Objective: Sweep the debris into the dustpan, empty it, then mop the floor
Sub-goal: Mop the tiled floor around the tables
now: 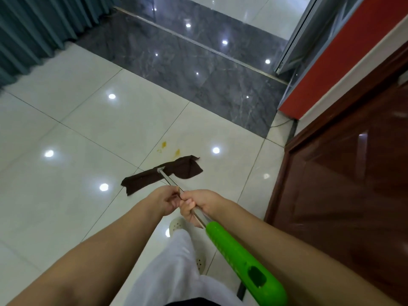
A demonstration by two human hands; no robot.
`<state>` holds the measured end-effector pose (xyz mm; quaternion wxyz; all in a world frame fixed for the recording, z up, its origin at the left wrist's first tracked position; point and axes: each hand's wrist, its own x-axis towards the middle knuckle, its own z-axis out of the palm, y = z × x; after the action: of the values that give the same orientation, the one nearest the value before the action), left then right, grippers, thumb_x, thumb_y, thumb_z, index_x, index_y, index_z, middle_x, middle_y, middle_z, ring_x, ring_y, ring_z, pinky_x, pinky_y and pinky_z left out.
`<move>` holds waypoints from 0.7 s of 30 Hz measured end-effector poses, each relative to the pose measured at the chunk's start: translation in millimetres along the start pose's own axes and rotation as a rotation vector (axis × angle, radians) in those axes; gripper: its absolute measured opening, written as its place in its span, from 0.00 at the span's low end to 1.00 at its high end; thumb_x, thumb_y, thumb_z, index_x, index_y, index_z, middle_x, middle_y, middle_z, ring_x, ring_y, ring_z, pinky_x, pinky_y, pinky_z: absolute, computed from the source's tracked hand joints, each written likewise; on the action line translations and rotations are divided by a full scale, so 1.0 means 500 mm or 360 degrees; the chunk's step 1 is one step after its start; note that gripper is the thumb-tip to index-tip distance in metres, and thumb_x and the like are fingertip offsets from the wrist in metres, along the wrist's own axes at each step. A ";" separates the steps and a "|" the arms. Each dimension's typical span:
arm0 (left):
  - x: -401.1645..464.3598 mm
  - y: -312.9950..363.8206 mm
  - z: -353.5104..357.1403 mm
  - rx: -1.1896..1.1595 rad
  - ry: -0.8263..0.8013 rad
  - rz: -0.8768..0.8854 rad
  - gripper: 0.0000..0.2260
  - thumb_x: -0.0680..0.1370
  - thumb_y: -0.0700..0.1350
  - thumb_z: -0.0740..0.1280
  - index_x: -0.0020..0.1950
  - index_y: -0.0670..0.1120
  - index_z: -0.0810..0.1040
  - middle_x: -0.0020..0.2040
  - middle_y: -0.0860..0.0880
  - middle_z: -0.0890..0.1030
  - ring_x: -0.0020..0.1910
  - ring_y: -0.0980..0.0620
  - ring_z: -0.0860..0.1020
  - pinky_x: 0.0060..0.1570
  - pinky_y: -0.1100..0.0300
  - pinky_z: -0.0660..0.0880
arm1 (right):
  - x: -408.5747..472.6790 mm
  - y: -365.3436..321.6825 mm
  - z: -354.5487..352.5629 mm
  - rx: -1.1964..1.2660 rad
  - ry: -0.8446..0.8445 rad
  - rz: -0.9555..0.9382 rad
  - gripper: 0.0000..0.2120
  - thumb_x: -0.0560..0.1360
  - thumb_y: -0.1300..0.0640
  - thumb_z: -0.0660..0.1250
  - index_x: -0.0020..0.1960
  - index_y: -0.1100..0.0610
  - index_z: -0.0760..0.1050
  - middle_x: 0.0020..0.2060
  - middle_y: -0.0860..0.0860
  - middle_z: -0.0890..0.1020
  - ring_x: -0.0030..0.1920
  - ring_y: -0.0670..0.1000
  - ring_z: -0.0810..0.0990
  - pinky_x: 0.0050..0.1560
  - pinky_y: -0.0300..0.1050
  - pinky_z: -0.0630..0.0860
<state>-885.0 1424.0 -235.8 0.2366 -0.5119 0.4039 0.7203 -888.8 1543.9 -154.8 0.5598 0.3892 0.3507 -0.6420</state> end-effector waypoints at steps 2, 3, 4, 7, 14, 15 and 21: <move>0.005 0.008 0.012 -0.0030 -0.0002 -0.0002 0.13 0.81 0.33 0.54 0.36 0.38 0.66 0.21 0.42 0.71 0.12 0.51 0.71 0.13 0.66 0.68 | -0.001 -0.014 -0.001 -0.0016 0.0001 0.0018 0.15 0.81 0.62 0.56 0.36 0.62 0.66 0.16 0.53 0.69 0.12 0.44 0.65 0.13 0.31 0.62; 0.006 0.012 0.018 -0.0047 0.0000 -0.0009 0.13 0.81 0.34 0.54 0.36 0.38 0.66 0.25 0.42 0.70 0.12 0.51 0.72 0.13 0.66 0.69 | -0.001 -0.021 -0.002 -0.0014 0.0003 0.0020 0.15 0.81 0.62 0.56 0.36 0.62 0.66 0.16 0.53 0.69 0.12 0.44 0.65 0.13 0.31 0.62; 0.008 0.016 0.024 -0.0059 0.0002 -0.0015 0.13 0.81 0.34 0.54 0.37 0.38 0.67 0.29 0.43 0.69 0.12 0.51 0.72 0.13 0.65 0.70 | 0.000 -0.029 -0.003 -0.0013 0.0003 0.0018 0.15 0.81 0.62 0.56 0.36 0.62 0.66 0.16 0.53 0.69 0.12 0.44 0.65 0.12 0.31 0.62; 0.013 0.029 0.038 -0.0101 0.0014 -0.0012 0.11 0.80 0.33 0.54 0.38 0.37 0.68 0.31 0.42 0.70 0.13 0.50 0.73 0.15 0.64 0.72 | 0.003 -0.055 0.000 -0.0053 0.0028 0.0010 0.13 0.81 0.63 0.57 0.37 0.61 0.66 0.16 0.52 0.68 0.12 0.44 0.65 0.12 0.31 0.62; 0.056 0.073 0.079 -0.0281 0.0012 -0.0073 0.05 0.80 0.33 0.55 0.46 0.37 0.69 0.34 0.40 0.75 0.20 0.48 0.78 0.18 0.60 0.76 | 0.028 -0.141 -0.007 -0.0332 0.0180 0.0037 0.13 0.80 0.63 0.59 0.37 0.58 0.66 0.18 0.52 0.69 0.13 0.43 0.64 0.13 0.30 0.61; 0.068 0.083 0.088 -0.0306 0.0003 -0.0086 0.04 0.80 0.33 0.55 0.48 0.38 0.68 0.39 0.41 0.74 0.23 0.47 0.79 0.20 0.59 0.77 | 0.032 -0.161 -0.009 -0.0363 0.0195 0.0024 0.12 0.80 0.64 0.58 0.37 0.57 0.67 0.20 0.52 0.70 0.13 0.43 0.64 0.14 0.29 0.60; 0.124 0.165 0.161 -0.0362 0.0014 -0.0119 0.06 0.79 0.31 0.54 0.49 0.37 0.69 0.40 0.41 0.72 0.34 0.47 0.78 0.22 0.56 0.78 | 0.043 -0.296 -0.017 -0.0470 0.0197 0.0097 0.13 0.81 0.62 0.57 0.37 0.57 0.66 0.24 0.51 0.68 0.13 0.43 0.63 0.14 0.28 0.59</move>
<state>-1013.9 1439.5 -253.3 0.2020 -0.5533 0.3013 0.7498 -1036.0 1560.5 -175.6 0.6073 0.3521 0.4632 -0.5410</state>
